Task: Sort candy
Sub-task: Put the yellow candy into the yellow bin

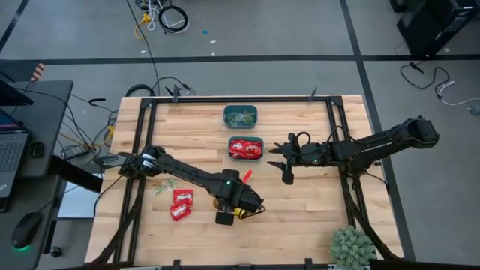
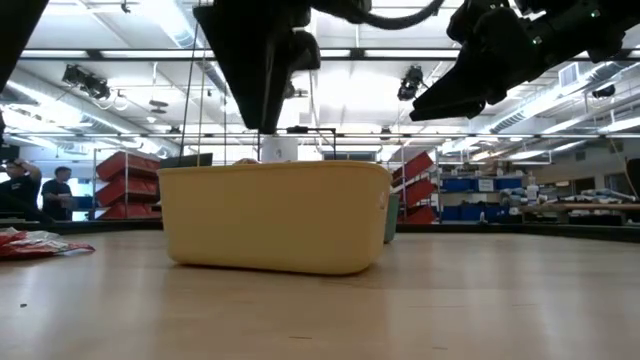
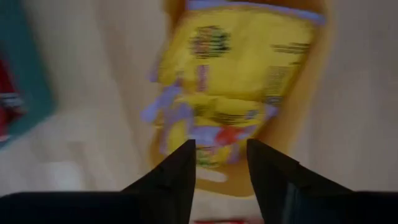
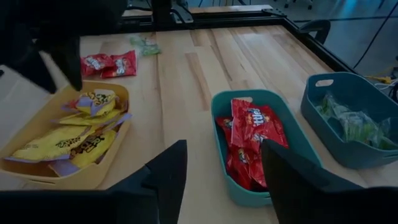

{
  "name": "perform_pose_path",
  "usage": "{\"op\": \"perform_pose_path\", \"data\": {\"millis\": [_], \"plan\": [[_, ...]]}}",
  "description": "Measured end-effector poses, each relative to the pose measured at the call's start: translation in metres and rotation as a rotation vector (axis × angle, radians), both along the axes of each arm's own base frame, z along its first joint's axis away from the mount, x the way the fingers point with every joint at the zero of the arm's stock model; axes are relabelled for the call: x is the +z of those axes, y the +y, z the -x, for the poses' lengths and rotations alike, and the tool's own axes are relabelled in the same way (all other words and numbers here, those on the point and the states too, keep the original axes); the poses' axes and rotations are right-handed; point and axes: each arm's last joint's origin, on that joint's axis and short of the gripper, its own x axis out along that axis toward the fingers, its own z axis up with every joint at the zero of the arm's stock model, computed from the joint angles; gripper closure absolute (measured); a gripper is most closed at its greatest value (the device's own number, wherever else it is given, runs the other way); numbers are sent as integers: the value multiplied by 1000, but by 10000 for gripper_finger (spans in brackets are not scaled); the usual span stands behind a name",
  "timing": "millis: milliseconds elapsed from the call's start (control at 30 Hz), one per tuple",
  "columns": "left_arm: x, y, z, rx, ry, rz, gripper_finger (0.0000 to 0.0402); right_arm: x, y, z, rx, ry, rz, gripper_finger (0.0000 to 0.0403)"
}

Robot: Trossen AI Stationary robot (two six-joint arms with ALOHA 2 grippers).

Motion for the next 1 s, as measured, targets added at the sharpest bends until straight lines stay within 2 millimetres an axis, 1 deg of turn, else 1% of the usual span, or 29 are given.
{"op": "perform_pose_path", "data": {"millis": [67,167,233,300,367,467,567,633,733,833,900,1000], "plan": [[1,-1,2,-5,-17,-72,275,0,0,0,1,2,0,213],[-2,-2,5,-12,-28,-137,322,-1,1,0,15,10,-5,227],[-9,-1,5,-12,-25,-143,365,-1,1,1,17,15,-8,243],[-20,1,6,-10,-4,-152,391,-2,1,1,16,22,-10,265],[-32,3,8,-11,10,-157,393,-3,1,1,16,34,-9,292],[-41,5,14,-11,15,-136,398,-4,1,2,18,43,-8,337],[-46,4,16,-9,-53,-56,399,-4,1,2,24,46,2,379],[-51,3,15,-10,-104,-12,400,-4,1,2,22,47,7,396],[-59,5,15,-4,-162,24,400,-4,1,2,17,45,3,394],[-62,8,16,1,-159,18,400,-3,1,2,15,42,1,381],[-56,10,17,3,-171,8,401,-3,1,1,15,34,0,375],[-34,12,22,9,-241,0,401,-1,1,1,14,19,-1,367]]}}
